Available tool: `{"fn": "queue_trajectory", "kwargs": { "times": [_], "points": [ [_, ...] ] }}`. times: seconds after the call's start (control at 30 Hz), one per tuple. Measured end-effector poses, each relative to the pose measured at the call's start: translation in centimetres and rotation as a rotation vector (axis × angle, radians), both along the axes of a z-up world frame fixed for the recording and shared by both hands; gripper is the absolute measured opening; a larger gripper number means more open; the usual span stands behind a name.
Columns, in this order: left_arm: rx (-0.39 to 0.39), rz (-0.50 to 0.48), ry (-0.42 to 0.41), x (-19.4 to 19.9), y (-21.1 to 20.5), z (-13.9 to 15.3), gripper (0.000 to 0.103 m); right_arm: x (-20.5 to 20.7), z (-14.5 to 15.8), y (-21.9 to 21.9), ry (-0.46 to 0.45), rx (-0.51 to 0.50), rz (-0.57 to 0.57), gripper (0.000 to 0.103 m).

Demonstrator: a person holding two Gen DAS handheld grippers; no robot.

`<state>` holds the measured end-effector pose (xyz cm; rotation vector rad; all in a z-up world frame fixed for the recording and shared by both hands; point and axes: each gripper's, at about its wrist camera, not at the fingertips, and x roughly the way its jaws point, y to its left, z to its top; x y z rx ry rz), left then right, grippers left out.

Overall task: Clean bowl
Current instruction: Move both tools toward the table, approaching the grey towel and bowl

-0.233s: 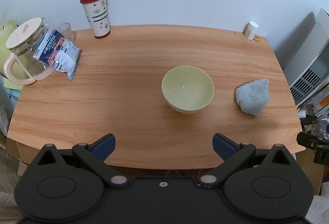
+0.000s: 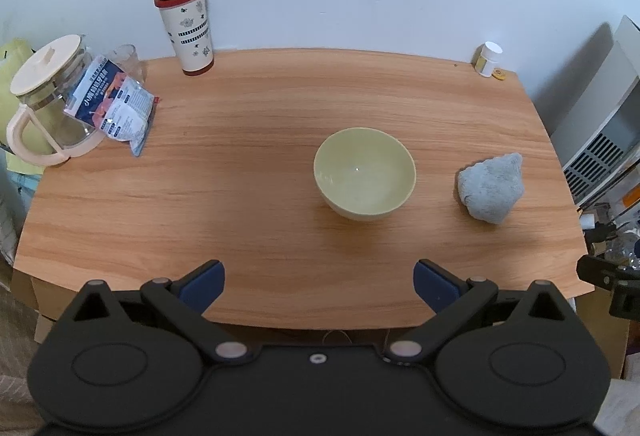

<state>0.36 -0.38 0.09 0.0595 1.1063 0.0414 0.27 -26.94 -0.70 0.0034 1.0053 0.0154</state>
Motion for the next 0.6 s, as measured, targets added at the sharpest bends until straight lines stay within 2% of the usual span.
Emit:
{"fn": "queue_trajectory", "kwargs": {
  "times": [0.1, 0.2, 0.6],
  "points": [
    [0.0, 0.005, 0.01, 0.6, -0.2, -0.1, 0.103, 0.0, 0.2, 0.2, 0.005, -0.009, 0.003, 0.103],
    [-0.057, 0.003, -0.004, -0.2, 1.0, 0.0, 0.103, 0.1, 0.5, 0.5, 0.01, -0.019, 0.005, 0.103],
    [-0.07, 0.012, 0.004, -0.2, 0.8, -0.4, 0.103, 0.0, 1.0, 0.5, 0.014, -0.014, 0.02, 0.103]
  ]
}}
